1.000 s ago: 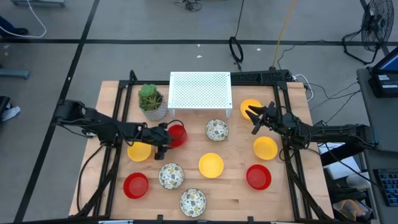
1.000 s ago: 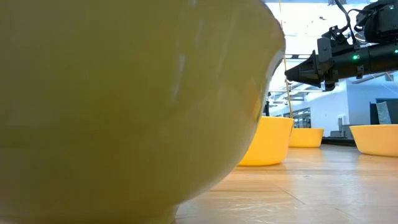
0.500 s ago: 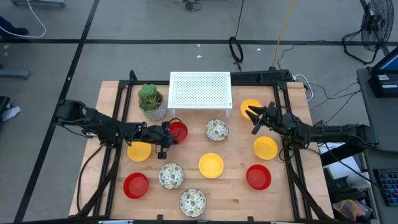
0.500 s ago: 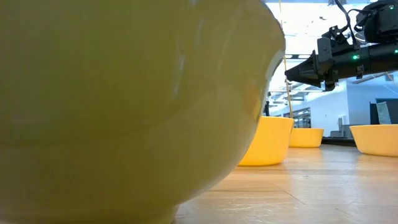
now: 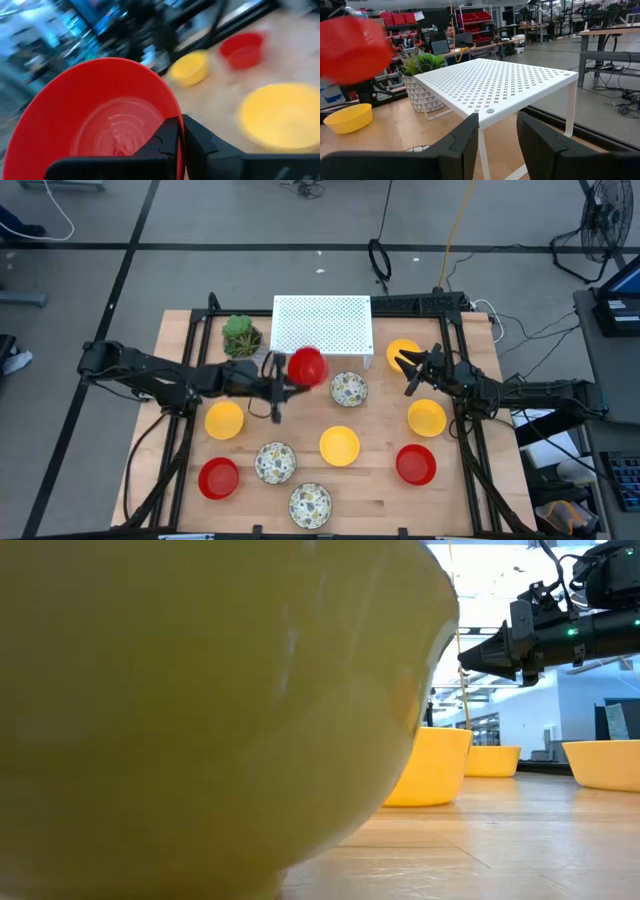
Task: Pick & Place Mini bowls
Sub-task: Put the red bowl on the shelf
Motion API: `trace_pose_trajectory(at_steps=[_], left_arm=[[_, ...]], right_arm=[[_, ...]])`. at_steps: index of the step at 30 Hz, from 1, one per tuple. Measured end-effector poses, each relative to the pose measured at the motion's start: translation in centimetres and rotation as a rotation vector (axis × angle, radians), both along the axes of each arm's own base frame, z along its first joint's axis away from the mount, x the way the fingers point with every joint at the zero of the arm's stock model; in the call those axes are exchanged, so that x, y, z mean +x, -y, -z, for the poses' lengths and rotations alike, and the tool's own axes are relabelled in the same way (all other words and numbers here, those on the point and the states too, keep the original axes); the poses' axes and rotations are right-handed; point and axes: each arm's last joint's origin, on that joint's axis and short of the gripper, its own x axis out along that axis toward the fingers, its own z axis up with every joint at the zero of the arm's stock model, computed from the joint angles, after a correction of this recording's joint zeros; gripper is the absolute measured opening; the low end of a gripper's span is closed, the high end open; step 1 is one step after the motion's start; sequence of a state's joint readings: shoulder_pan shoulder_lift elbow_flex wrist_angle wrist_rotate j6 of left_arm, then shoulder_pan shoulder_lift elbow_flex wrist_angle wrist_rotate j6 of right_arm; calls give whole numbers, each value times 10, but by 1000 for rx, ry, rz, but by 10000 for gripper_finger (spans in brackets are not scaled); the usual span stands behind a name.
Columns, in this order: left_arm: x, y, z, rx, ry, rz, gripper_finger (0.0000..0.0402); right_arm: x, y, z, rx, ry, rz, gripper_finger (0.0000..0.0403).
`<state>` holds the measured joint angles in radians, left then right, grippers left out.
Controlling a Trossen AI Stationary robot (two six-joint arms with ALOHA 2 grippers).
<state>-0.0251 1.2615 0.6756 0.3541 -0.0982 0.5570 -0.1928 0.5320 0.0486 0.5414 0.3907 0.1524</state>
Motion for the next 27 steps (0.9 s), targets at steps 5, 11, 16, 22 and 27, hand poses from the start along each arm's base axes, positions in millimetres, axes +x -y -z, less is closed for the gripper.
trace_pose_trajectory(at_steps=[5,11,16,22,27], left_arm=[[9,-36,-20,9,-142,-200,12],[6,-89,-32,-115,-250,-376,14],[2,-124,-32,-284,-309,-481,11],[2,-145,-18,-336,-378,-516,21],[3,-153,-12,-337,-388,-536,6]], right_arm=[[0,0,0,0,0,0,123],[0,0,0,0,0,0,123],[0,0,0,-1,4,0,123],[0,0,-1,-1,6,0,123],[0,0,-1,-1,6,-1,123]])
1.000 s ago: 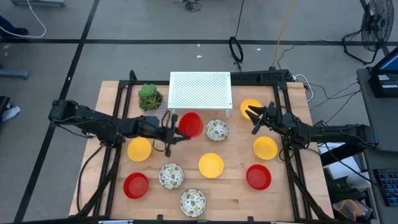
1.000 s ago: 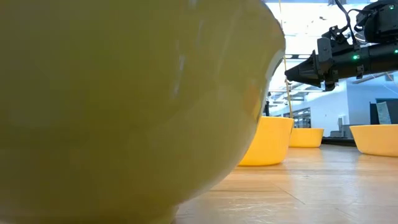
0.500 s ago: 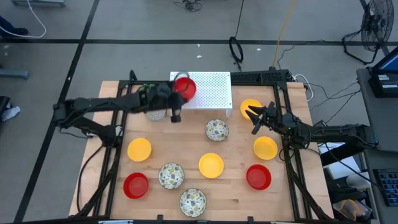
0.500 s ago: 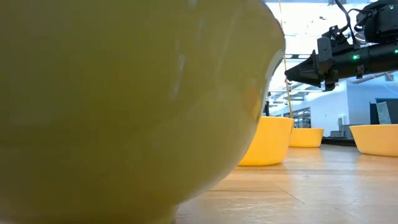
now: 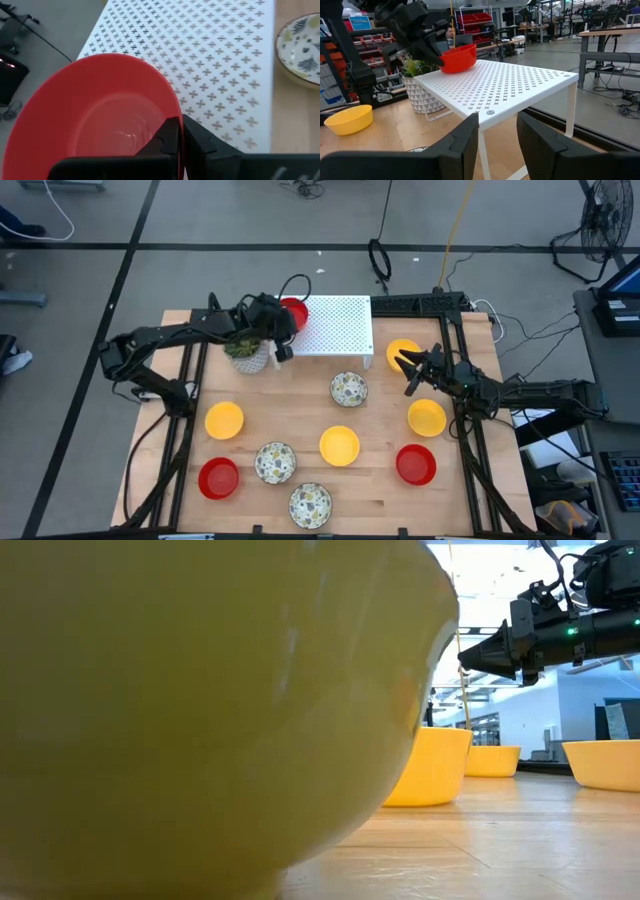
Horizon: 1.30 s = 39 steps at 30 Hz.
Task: Pick & Place Mini bowls
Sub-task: Put the red bowl on the shelf, then put the white patterned bowl on the shelf
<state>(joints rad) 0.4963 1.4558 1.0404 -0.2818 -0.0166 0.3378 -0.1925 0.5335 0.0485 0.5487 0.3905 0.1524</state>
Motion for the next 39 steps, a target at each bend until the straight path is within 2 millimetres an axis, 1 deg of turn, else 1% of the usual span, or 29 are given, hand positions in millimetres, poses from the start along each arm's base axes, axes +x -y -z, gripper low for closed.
trace_pose_trajectory(at_steps=[5,12,18,24,27,31,34,37,39], left_arm=[[-1,-2,0,34,-22,-18,34],[-1,-7,-3,128,-28,-119,62],[1,-7,-5,130,1,-106,103],[4,-2,-6,73,47,-8,141],[7,0,-8,90,72,4,148],[10,2,-10,123,84,26,148],[11,5,-11,150,80,6,148],[11,11,-19,166,116,22,148],[13,20,-28,177,169,61,148]], right_arm=[[0,0,0,0,0,0,123],[0,0,0,0,0,1,123],[0,0,0,0,0,0,123],[0,0,0,0,0,0,123],[0,0,0,0,0,0,123],[0,0,0,0,0,0,123],[0,0,0,0,0,0,123],[0,0,0,0,0,0,123],[0,0,0,0,0,0,123]])
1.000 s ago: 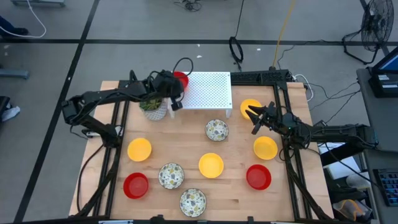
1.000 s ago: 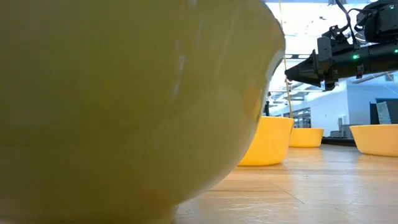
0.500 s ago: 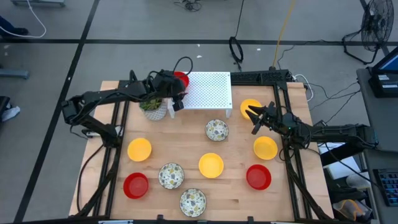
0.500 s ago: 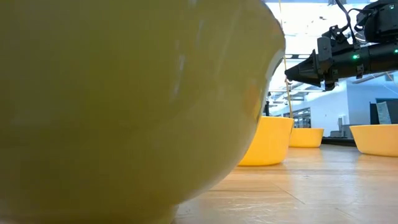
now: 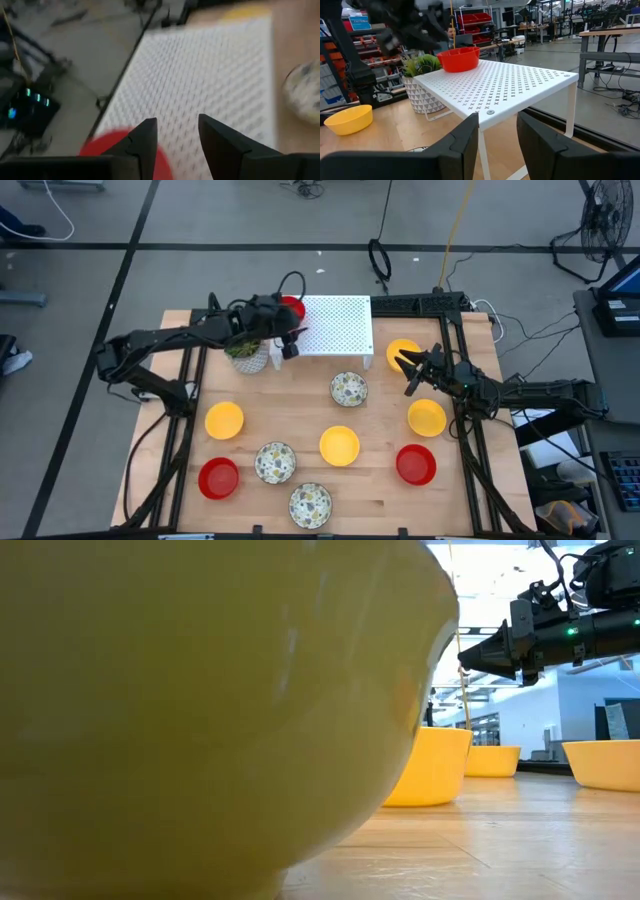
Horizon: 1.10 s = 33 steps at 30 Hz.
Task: Pick & Place Mini bowls
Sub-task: Put the white patterned bowl on the shelf
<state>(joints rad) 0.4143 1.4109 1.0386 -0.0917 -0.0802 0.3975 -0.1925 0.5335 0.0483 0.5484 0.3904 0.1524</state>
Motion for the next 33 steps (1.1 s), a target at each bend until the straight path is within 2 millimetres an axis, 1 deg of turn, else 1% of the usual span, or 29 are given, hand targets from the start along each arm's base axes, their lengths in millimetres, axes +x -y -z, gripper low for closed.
trace_pose_trajectory(at_steps=[3,5,8,10,12,14,17,21,23,25,28,30,33], left_arm=[[-1,19,-13,2,54,79,148],[-1,34,-23,-27,112,144,148],[0,60,-29,-187,174,295,148],[2,79,-27,-312,160,416,147],[3,99,-21,-402,98,510,147],[3,118,-13,-456,13,559,147],[-4,145,-3,-528,-123,599,147],[-18,174,9,-624,-313,588,147],[-24,185,13,-655,-382,543,147],[-25,195,21,-678,-422,474,147],[-32,203,32,-695,-490,377,147],[-29,208,36,-713,-495,358,147],[-33,212,47,-720,-548,330,147]], right_arm=[[0,0,0,0,0,1,123],[0,0,0,0,0,0,123],[0,0,0,0,0,0,123],[0,0,0,0,0,0,123],[0,0,0,0,0,1,123],[0,0,0,0,0,1,123],[0,0,0,0,0,0,123],[0,0,0,0,0,0,123],[0,0,0,0,0,0,123],[0,0,0,0,0,0,123],[0,0,0,0,0,0,123],[0,0,0,0,0,1,123],[0,0,1,1,-6,1,123]])
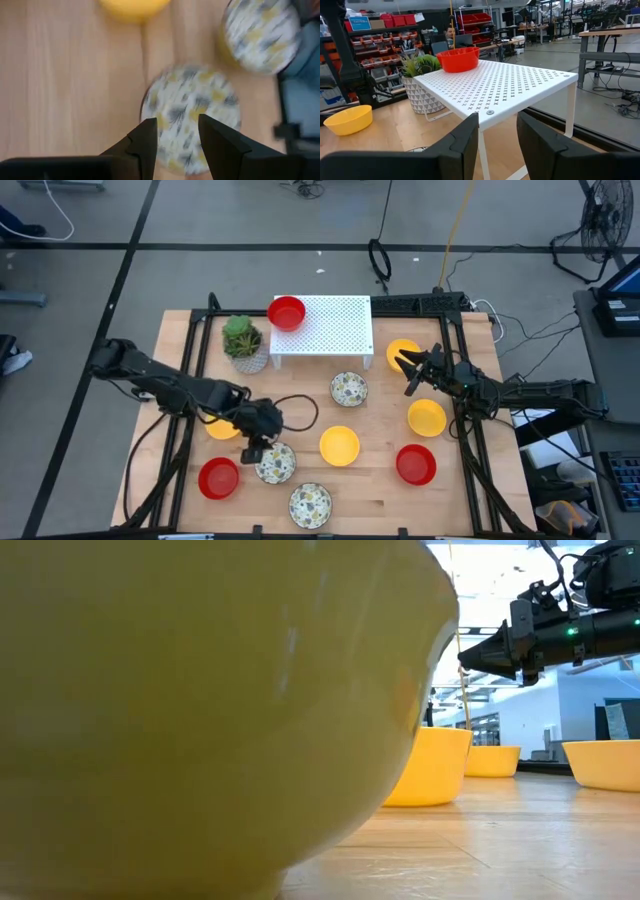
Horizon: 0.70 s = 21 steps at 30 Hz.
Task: Pick & Place Mini bowls
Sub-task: Put the white patterned bowl on the shelf
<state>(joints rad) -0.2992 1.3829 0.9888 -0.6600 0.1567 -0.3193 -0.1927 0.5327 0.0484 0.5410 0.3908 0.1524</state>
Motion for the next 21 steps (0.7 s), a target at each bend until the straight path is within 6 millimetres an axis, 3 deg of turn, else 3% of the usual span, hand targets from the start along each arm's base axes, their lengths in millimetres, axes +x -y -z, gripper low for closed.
trace_pose_trajectory(at_steps=[13,21], left_arm=[[-3,0,48,-21,-107,-57,147],[-2,0,65,-12,-135,-64,147]], right_arm=[[0,0,0,-1,5,-1,123],[1,0,1,1,-5,0,123]])
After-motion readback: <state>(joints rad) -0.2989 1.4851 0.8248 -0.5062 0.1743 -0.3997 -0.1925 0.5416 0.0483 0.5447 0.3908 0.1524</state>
